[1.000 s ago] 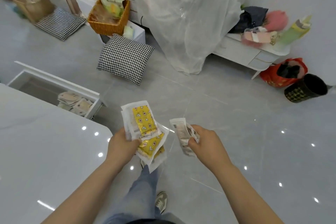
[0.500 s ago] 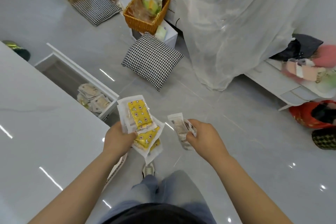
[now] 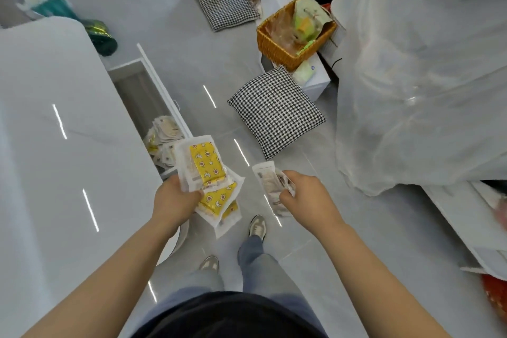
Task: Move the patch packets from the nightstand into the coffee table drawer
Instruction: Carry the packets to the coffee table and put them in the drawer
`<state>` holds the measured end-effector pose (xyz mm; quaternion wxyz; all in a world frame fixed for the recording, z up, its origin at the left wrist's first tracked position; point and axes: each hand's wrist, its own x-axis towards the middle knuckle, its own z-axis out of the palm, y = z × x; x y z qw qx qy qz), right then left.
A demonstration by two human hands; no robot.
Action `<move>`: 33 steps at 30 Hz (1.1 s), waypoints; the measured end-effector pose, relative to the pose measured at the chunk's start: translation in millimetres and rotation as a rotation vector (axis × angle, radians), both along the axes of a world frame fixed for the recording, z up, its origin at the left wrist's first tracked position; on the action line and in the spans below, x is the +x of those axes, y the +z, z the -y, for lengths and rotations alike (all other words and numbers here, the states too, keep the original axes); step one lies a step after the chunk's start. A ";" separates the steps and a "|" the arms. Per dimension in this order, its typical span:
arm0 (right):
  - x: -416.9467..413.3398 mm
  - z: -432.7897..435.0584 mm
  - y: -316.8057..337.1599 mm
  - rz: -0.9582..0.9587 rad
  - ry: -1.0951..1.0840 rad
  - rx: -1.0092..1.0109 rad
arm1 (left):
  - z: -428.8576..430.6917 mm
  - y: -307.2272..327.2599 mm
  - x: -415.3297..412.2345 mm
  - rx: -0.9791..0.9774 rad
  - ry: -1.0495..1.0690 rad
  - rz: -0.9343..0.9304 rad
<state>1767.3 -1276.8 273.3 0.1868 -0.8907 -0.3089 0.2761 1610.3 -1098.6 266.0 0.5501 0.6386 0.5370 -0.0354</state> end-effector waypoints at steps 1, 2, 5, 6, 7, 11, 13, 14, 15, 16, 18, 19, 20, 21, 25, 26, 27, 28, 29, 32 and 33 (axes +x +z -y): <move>14.6 -5.0 -0.1 0.003 0.032 -0.001 | -0.4 1.2 8.8 0.002 0.032 0.005; 27.7 -10.3 -0.3 0.008 0.066 -0.004 | -0.9 1.6 16.8 0.003 0.060 0.012; 60.1 -28.6 -1.0 0.030 0.179 -0.017 | -3.9 2.1 33.6 -0.002 0.152 0.026; 68.8 -35.6 -2.2 0.032 0.212 -0.024 | -5.7 1.5 37.4 -0.009 0.195 0.026; 76.1 -43.0 -3.5 0.034 0.243 -0.026 | -8.1 0.5 40.2 -0.017 0.239 0.022; 97.9 -78.9 -8.4 0.010 0.344 -0.016 | -22.6 -10.2 47.8 -0.017 0.382 0.010; 106.1 -102.5 -12.7 -0.003 0.410 -0.028 | -34.6 -19.0 51.0 -0.008 0.435 -0.005; 109.5 -115.6 -14.8 -0.008 0.447 -0.034 | -41.4 -22.8 52.8 -0.007 0.455 -0.012; 112.1 -129.2 -16.4 -0.008 0.482 -0.039 | -48.6 -26.1 54.4 -0.009 0.473 -0.017; 115.0 -143.5 -18.0 -0.003 0.513 -0.044 | -56.7 -29.1 56.1 -0.013 0.491 -0.021; 120.6 -172.5 -20.1 0.010 0.556 -0.059 | -75.2 -35.0 58.6 -0.019 0.523 -0.034; 122.8 -187.0 -20.2 0.013 0.577 -0.063 | -84.9 -36.6 59.7 -0.022 0.541 -0.039; 124.6 -201.6 -20.8 0.012 0.599 -0.063 | -94.9 -38.0 60.4 -0.025 0.555 -0.040; 126.3 -216.5 -21.3 0.011 0.624 -0.061 | -105.0 -38.9 60.7 -0.026 0.566 -0.037; 130.6 -270.8 -21.8 -0.012 0.704 -0.053 | -139.5 -40.3 59.3 -0.036 0.620 -0.043; 131.2 -282.9 -22.2 -0.008 0.727 -0.049 | -146.8 -40.8 58.7 -0.036 0.628 -0.048; 131.6 -294.4 -23.4 0.000 0.753 -0.049 | -154.1 -42.0 57.8 -0.032 0.638 -0.052; 131.8 -306.1 -24.2 0.012 0.784 -0.055 | -161.2 -42.6 57.2 -0.026 0.654 -0.057; 131.9 -317.3 -25.0 0.023 0.819 -0.062 | -167.7 -43.1 56.9 -0.019 0.676 -0.060; 131.7 -348.1 -27.5 0.036 0.919 -0.067 | -182.2 -44.0 57.0 -0.007 0.748 -0.071; 131.9 -358.2 -28.6 0.031 0.949 -0.063 | -185.9 -45.0 57.6 -0.008 0.775 -0.079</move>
